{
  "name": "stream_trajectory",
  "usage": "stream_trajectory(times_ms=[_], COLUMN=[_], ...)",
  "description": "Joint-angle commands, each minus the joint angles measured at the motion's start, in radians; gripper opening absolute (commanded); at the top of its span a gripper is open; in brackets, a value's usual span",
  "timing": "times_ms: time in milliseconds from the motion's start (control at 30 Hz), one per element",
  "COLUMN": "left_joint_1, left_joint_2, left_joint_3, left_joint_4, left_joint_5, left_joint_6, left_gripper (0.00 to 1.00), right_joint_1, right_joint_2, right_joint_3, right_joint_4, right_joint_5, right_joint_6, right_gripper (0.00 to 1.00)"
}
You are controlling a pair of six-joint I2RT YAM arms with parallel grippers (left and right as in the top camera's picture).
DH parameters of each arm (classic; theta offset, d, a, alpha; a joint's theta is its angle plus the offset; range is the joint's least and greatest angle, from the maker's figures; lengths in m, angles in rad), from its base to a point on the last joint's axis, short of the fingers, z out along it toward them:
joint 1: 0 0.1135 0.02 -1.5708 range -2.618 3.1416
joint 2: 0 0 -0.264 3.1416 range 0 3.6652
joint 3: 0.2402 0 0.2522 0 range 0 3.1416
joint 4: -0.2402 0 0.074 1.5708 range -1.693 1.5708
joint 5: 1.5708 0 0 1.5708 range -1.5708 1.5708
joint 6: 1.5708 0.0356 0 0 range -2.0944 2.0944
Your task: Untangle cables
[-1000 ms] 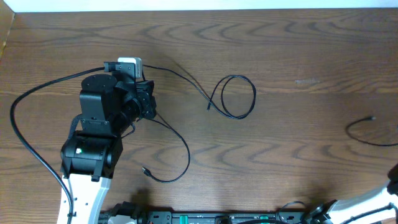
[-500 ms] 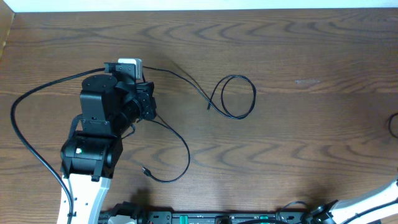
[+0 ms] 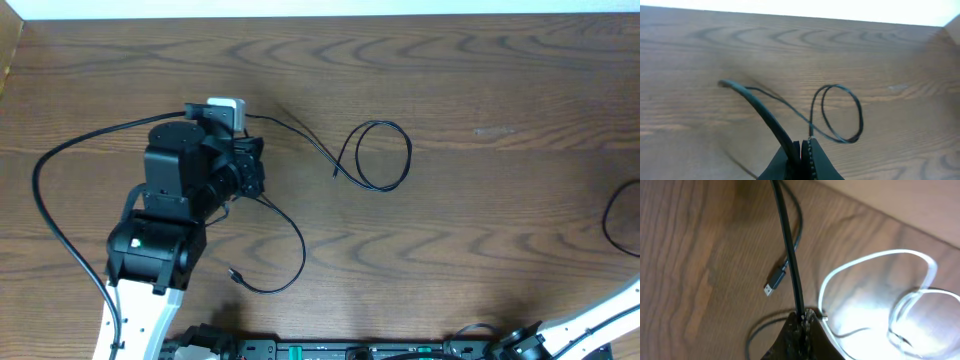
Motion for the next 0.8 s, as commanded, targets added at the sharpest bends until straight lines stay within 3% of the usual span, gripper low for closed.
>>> stream_trajectory(times_ms=[0,200,233,333,767], left_joint_1=[-0.034,-0.041,-0.041,-0.041,-0.041], left_joint_2=[-0.011,-0.011,-0.011,-0.011,-0.011], left_joint_3=[0.027,0.027,0.027,0.027,0.027], left_joint_4=[0.027,0.029,0.029,0.024,-0.013], left_joint_5=[-0.004,-0.003,-0.004,-0.004,-0.004], left_joint_6=[-0.008,-0.009,-0.009,-0.008,-0.008], left_gripper=[0.09,0.08,0.08,0.08,0.08], right_joint_1=[-0.003,0.008,0.01,0.017,0.149], right_joint_2=[0.042,0.043,0.043,0.042,-0.07], right_joint_3=[0.008,0.01,0.01,0.027,0.152], right_joint_4=[0.013,0.014,0.014,-0.002,-0.095], right_joint_5=[-0.068,-0.105,-0.104,-0.106,-0.039], right_joint_6=[-0.049,-0.071,-0.071,-0.063,-0.02], right_gripper=[0.01,0.03,0.17,0.99,0.99])
